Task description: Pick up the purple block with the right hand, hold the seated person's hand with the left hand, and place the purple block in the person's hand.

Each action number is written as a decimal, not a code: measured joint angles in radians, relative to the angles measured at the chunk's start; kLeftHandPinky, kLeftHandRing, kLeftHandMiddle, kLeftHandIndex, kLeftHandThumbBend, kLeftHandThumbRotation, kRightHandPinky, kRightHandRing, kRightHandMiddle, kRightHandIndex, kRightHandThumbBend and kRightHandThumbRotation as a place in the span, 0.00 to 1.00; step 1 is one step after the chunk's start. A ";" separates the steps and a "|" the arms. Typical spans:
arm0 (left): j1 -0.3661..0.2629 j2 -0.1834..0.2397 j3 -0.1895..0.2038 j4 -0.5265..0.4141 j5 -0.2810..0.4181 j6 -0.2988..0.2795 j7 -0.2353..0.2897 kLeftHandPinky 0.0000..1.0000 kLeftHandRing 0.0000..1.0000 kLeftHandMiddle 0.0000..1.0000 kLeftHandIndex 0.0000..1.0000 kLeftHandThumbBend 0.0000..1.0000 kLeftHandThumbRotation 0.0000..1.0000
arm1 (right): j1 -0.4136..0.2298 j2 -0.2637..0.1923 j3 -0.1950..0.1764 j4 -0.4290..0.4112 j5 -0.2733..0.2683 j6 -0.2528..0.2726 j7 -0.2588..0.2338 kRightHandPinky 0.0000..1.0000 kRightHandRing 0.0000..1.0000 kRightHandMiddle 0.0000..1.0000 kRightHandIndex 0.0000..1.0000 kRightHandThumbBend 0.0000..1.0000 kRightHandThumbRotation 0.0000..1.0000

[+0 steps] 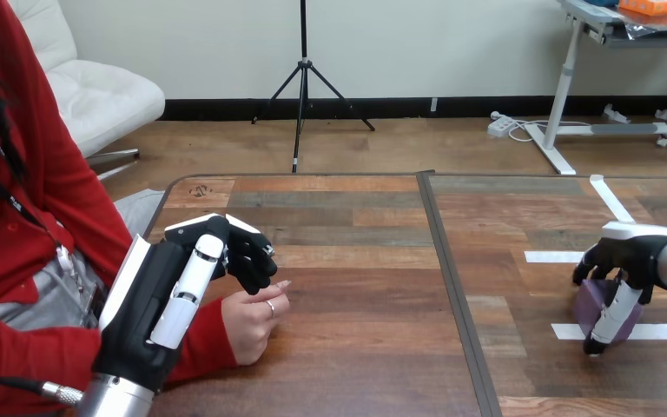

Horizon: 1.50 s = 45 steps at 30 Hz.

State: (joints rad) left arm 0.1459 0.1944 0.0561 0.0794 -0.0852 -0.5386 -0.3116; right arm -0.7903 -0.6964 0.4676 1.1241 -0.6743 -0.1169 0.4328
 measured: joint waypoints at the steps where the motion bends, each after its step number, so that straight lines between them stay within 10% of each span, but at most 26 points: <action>1: 0.000 0.000 0.000 0.000 0.000 0.000 0.000 0.39 0.43 0.46 0.46 0.20 1.00 | 0.000 0.000 0.002 0.001 0.000 -0.002 0.000 0.62 0.70 0.79 0.78 0.99 0.01; 45: 0.001 0.000 0.004 0.000 0.002 0.000 0.009 0.38 0.43 0.46 0.46 0.22 1.00 | 0.002 0.000 0.046 0.063 -0.050 -0.063 -0.175 0.40 0.47 0.51 0.44 0.77 0.00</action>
State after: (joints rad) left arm 0.1465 0.1947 0.0598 0.0794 -0.0828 -0.5386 -0.3022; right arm -0.7885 -0.6960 0.5140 1.1868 -0.7243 -0.1804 0.2577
